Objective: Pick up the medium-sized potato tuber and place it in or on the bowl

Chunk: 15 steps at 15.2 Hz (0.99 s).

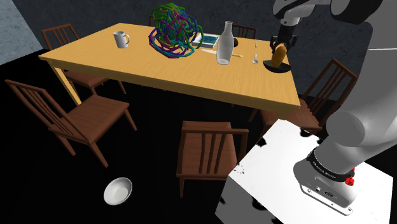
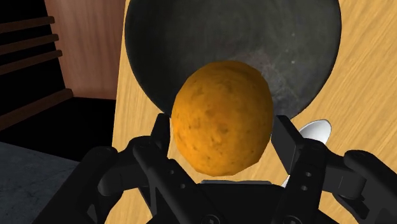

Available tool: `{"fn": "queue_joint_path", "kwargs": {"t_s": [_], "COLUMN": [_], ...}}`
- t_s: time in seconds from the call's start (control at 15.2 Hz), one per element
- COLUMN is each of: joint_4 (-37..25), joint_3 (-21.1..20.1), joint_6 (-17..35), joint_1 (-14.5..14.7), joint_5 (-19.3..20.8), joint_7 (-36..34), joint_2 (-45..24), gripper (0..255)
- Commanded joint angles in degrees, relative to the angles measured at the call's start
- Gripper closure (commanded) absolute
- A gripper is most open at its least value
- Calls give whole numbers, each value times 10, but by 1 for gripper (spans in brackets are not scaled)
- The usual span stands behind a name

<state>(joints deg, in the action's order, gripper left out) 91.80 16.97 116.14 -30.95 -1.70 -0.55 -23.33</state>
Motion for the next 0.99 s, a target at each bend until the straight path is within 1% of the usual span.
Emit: {"fn": "queue_joint_path", "kwargs": {"t_s": [0.0,0.53,0.59,0.86,0.92], "joint_4": [11,12,15,19,12], "joint_3": [0,0,-1,0,0], "joint_6": [11,13,15,15,13], "joint_1": [-2,-2,-1,1,-2], "joint_5": [-1,-1,-1,1,-1], "joint_7": [0,0,-1,-2,0], "joint_2": [-11,-11,-10,-6,-11], "gripper": [255,255,0,0,0]}}
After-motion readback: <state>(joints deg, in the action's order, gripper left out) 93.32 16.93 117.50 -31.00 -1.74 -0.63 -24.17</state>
